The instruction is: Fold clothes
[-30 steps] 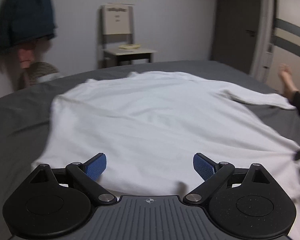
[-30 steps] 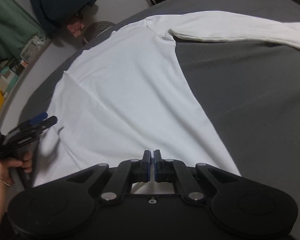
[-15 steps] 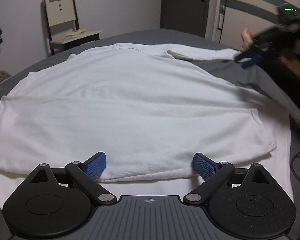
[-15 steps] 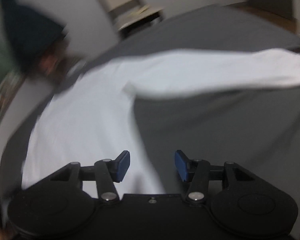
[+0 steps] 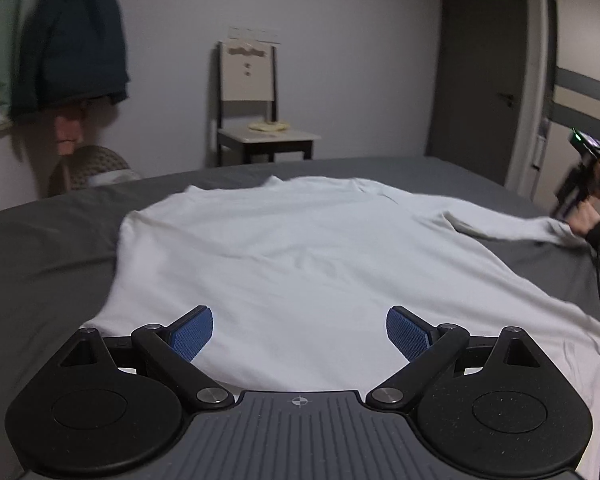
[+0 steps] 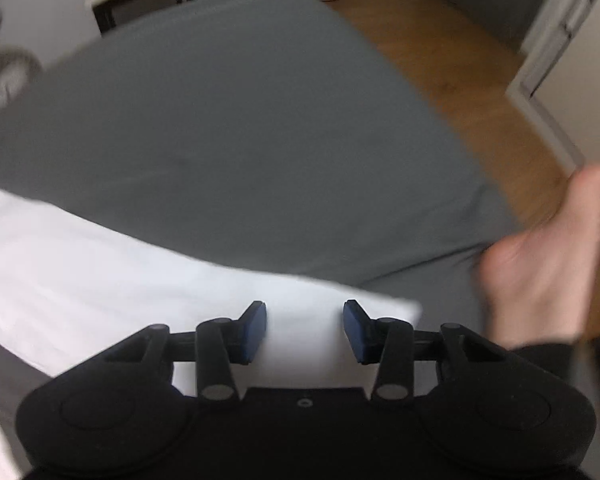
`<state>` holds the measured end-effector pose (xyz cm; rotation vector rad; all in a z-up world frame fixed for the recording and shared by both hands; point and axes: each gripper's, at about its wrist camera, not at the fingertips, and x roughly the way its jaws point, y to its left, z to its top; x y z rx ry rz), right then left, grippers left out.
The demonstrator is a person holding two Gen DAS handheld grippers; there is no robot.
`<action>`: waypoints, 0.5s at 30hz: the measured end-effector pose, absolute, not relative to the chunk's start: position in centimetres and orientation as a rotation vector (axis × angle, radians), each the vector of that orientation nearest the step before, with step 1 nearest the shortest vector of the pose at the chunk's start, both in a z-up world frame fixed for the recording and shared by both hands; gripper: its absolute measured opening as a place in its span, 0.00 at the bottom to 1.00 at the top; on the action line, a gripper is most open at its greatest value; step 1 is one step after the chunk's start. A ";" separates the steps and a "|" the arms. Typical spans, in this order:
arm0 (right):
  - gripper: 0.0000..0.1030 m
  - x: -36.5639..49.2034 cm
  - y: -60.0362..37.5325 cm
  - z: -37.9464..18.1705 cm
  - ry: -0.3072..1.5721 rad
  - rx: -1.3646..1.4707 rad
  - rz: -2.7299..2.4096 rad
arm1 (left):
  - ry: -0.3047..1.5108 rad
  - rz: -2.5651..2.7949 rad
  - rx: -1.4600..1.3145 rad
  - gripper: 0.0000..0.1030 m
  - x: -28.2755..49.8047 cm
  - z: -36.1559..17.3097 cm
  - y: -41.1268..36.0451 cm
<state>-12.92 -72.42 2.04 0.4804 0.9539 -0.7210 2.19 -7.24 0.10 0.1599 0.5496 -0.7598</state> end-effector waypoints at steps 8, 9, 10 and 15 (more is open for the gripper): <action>0.34 -14.0 -78.7 0.6 1.141 0.466 -0.641 | 0.536 -0.675 0.102 0.92 2.5 0.3 -6.9; 0.34 -14.1 -79.5 0.4 1.164 0.464 -0.630 | 0.536 -0.670 0.097 0.92 2.3 0.4 -7.0; 0.34 -14.2 -80.3 0.2 1.186 0.462 -0.620 | 0.534 -0.662 0.087 0.92 2.1 0.5 -7.0; 0.35 -15.5 -81.2 -1.2 1.115 0.522 -0.616 | 0.517 -0.647 0.032 0.92 1.1 1.4 -7.6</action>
